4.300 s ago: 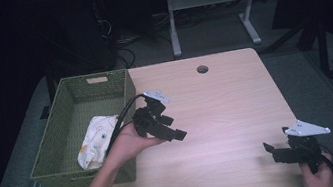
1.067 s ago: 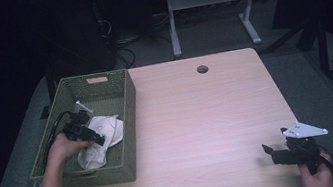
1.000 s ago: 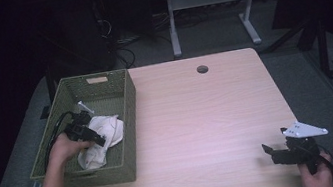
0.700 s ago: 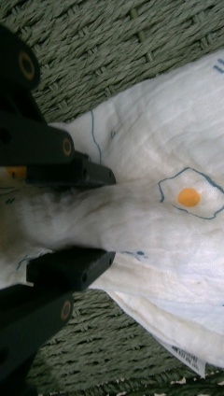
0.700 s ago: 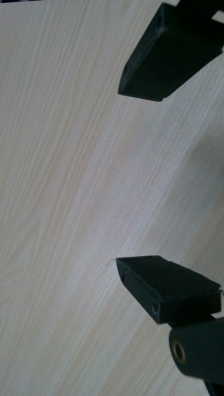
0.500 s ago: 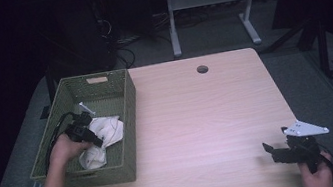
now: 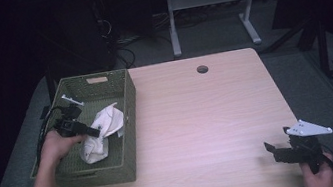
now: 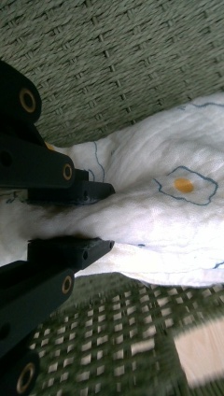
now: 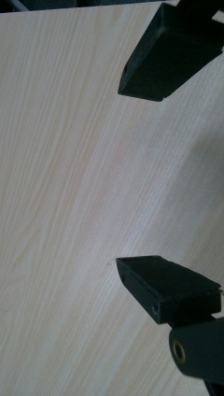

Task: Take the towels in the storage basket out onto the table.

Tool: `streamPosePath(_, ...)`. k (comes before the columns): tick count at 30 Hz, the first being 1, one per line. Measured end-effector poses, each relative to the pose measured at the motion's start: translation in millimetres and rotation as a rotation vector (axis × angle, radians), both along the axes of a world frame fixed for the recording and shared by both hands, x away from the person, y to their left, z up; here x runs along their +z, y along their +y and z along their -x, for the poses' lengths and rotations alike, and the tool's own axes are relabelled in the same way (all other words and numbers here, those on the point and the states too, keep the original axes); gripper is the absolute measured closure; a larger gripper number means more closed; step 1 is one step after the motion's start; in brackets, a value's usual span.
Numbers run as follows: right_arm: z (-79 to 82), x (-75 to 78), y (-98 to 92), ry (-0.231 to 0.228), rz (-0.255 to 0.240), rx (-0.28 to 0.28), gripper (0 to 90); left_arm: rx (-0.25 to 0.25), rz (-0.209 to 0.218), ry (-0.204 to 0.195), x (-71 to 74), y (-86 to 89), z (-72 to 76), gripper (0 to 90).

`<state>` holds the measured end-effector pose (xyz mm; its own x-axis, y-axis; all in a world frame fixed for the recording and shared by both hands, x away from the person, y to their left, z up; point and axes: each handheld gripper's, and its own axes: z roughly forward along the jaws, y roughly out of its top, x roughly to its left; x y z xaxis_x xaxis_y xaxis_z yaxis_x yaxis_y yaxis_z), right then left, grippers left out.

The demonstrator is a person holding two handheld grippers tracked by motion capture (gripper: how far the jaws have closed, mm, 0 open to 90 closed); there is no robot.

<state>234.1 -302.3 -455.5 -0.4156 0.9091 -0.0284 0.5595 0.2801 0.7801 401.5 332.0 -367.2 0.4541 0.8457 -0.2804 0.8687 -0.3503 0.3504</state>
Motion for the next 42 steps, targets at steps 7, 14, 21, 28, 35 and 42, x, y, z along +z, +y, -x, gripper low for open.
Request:
streamPosePath(7, 0.0, 0.3, 0.4, -0.001, 0.003, -0.005, 13.9, 0.041, 0.073, -0.037, 16.7, 13.5, 8.2, 76.1)
streamPosePath(14, 0.1, 1.0, 1.1, 0.0, -0.003, -0.012, 13.9, 0.068, 0.129, -0.066, 33.2, 22.6, 13.5, 76.1)
streamPosePath(21, -2.0, 0.5, 1.2, 0.003, -0.007, -0.019, 13.9, 0.071, 0.167, -0.088, 44.8, 29.0, 16.5, 76.1)
streamPosePath(28, -2.3, 0.3, 3.8, 0.003, -0.005, -0.02, 13.9, 0.066, 0.188, -0.108, 54.2, 30.9, 21.1, 76.0)
streamPosePath(35, -4.9, -2.7, 3.0, 0.021, -0.005, -0.038, 13.9, 0.056, 0.206, -0.111, 59.4, 31.3, 21.0, 76.0)
streamPosePath(42, -3.2, 0.2, 1.6, 0.0, -0.004, -0.032, 13.9, 0.04, 0.222, -0.127, 70.0, 27.4, 22.8, 75.9)
